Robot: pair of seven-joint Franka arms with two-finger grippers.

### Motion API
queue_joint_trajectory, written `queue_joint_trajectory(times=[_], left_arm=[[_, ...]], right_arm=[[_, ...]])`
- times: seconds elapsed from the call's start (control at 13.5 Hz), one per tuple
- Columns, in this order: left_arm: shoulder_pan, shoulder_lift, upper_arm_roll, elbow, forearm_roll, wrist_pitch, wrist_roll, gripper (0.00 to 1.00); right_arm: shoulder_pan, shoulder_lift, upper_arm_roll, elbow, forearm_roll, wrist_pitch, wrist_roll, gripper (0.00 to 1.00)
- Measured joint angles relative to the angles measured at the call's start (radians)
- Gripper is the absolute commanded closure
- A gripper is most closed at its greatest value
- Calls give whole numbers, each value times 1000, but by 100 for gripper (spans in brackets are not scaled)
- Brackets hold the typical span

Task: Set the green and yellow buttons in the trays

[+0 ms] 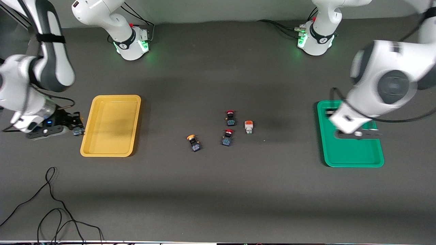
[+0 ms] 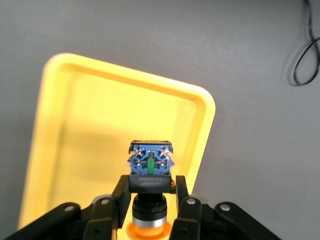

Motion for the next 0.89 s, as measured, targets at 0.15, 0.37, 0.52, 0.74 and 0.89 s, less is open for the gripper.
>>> queue_joint_trajectory(times=[0.15, 0.37, 0.52, 0.74, 0.89], left_arm=[[107, 1, 1, -7, 1, 8, 170, 100], [248, 11, 3, -78, 2, 137, 359, 100], [303, 20, 3, -162, 8, 246, 401, 100], [332, 31, 2, -322, 17, 448, 406, 100], [349, 44, 2, -433, 30, 626, 406, 100]], right_arm=[[7, 47, 4, -90, 66, 127, -7, 76], [16, 151, 16, -97, 240, 163, -98, 70], [19, 207, 27, -93, 334, 167, -149, 29], [20, 236, 36, -75, 363, 148, -147, 1], [21, 233, 36, -23, 369, 52, -136, 1]])
